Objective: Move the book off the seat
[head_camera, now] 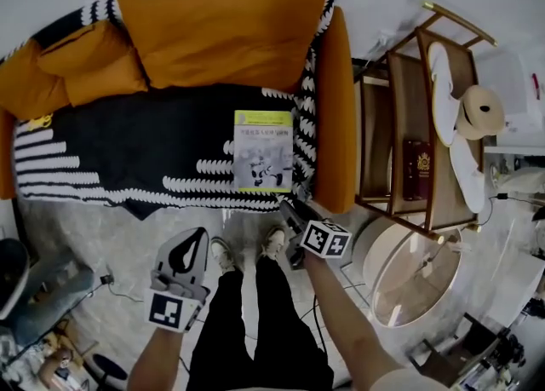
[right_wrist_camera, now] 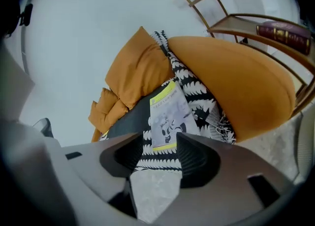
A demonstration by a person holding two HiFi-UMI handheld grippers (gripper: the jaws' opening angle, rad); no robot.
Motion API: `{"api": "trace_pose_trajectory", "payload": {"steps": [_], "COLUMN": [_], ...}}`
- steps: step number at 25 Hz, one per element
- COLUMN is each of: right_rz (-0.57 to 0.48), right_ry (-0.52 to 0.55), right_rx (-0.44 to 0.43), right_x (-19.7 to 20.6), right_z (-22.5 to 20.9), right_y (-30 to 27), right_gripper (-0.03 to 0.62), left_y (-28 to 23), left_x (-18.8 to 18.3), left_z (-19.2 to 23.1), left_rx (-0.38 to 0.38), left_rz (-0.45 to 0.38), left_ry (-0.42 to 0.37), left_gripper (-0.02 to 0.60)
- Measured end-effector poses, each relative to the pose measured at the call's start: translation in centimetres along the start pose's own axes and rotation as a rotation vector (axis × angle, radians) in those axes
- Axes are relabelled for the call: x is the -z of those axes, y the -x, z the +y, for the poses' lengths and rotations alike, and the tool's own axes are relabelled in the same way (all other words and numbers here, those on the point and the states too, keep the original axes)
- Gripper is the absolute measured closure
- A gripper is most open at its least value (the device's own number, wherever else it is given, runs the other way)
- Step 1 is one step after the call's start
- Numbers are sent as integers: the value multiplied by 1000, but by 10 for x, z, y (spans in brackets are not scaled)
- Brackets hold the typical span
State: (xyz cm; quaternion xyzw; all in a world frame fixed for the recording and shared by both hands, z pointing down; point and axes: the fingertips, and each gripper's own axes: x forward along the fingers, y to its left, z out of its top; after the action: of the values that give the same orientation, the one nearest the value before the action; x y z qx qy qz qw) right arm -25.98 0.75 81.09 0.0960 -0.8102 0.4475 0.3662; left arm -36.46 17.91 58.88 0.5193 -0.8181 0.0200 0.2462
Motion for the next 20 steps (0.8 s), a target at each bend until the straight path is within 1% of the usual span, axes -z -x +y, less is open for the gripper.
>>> {"api": "trace_pose_trajectory", "payload": {"steps": [1, 4, 9, 11, 13, 15, 17, 20], "right_rz": [4, -1, 46, 54, 42, 30, 31, 30], "right_ry": [-25, -75, -65, -60, -82, -113, -106, -100], "right_rx": [1, 0, 46, 84, 122, 137, 133, 95], "right_x": [1, -3, 5, 5, 1, -1, -1, -4], "right_z": [-7, -20, -51, -66, -81, -91, -92, -85], "right_y": [-6, -23, -53, -62, -66, -69, -78, -91], "right_gripper": [372, 341, 329, 325, 325, 322, 320, 319], "left_y": [-3, -10, -13, -14, -13, -11, -9, -10], "left_x": [3, 15, 42, 49, 53, 57, 61, 67], "left_z": [-2, -8, -6, -3, -3, -5, -4, -3], "left_rx": [6, 17, 10, 0, -10, -15, -17, -19], "left_rz": [9, 29, 74, 85, 96, 112, 126, 139], "left_ry": [3, 22, 40, 47, 52, 59, 64, 70], "left_gripper": [566, 566, 566, 566, 566, 566, 566, 565]}}
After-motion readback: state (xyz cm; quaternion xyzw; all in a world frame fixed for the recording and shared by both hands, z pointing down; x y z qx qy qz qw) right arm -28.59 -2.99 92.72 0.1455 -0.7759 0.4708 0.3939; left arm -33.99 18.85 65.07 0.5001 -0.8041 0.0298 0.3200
